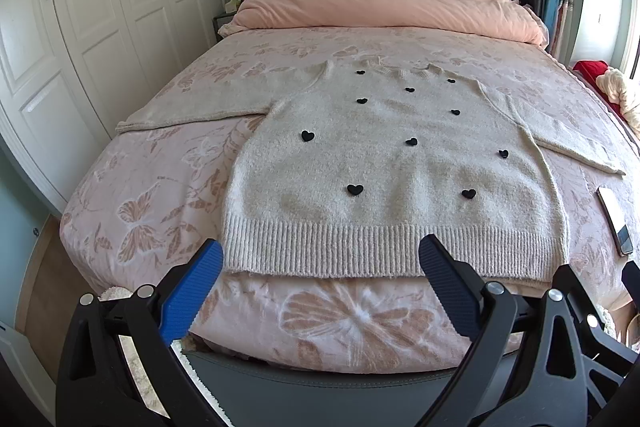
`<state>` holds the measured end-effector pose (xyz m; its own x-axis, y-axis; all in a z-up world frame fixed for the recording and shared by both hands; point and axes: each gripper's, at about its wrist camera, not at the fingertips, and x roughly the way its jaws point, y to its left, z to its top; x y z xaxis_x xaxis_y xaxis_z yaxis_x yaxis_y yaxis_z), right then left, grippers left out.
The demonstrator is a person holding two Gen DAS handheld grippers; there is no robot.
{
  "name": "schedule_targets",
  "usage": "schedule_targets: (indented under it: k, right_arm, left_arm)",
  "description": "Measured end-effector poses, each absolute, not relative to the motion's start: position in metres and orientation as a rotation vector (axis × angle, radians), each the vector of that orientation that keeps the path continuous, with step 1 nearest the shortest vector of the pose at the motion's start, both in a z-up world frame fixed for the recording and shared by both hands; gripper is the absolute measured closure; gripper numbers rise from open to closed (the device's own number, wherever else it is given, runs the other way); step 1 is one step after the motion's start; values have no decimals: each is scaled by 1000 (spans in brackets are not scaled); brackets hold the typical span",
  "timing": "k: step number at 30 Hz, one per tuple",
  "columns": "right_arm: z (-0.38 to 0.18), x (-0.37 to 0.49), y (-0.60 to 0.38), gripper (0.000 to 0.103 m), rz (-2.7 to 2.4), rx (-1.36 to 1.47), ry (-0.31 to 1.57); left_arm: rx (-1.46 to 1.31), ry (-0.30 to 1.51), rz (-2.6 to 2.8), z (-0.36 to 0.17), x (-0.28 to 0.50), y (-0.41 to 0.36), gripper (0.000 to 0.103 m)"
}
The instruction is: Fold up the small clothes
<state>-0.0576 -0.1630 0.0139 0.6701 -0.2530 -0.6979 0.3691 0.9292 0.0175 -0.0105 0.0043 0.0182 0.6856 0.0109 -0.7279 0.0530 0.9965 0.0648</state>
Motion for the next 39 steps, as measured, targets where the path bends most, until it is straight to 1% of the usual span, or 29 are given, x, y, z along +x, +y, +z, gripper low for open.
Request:
schedule_targets:
  k: [39]
  right_arm:
    - [12, -56, -163, 5, -354, 159, 764]
  left_arm:
    - [85, 821, -22, 17, -11, 6, 8]
